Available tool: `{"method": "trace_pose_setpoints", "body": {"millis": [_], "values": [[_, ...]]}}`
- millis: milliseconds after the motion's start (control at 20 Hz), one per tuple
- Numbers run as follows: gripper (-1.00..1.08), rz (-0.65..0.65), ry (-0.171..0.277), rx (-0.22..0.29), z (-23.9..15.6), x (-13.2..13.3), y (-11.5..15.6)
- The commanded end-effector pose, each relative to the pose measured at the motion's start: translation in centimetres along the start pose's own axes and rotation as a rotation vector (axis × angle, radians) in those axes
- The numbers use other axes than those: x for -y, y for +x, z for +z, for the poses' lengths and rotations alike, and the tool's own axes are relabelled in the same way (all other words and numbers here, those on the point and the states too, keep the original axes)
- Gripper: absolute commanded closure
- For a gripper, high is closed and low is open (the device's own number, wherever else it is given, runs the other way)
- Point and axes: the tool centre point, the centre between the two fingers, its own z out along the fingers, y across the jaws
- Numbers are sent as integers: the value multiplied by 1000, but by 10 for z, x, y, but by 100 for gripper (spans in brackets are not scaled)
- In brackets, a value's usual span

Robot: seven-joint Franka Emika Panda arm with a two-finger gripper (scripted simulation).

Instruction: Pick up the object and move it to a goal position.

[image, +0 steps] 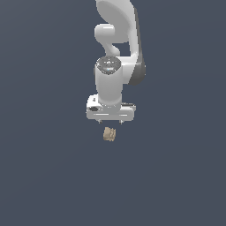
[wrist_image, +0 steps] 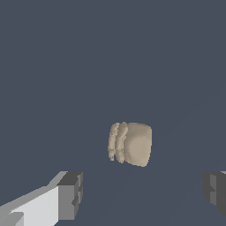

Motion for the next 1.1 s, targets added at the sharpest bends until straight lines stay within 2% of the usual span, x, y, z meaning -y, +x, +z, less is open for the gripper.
{"method": "trace_pose_setpoints", "body": {"millis": [0,650,1050], "values": [[-92,0,0,0,0,0,0],[-92,58,7,-2,-8,-8,3],[-92,88,5,1,25,-7,3]]}}
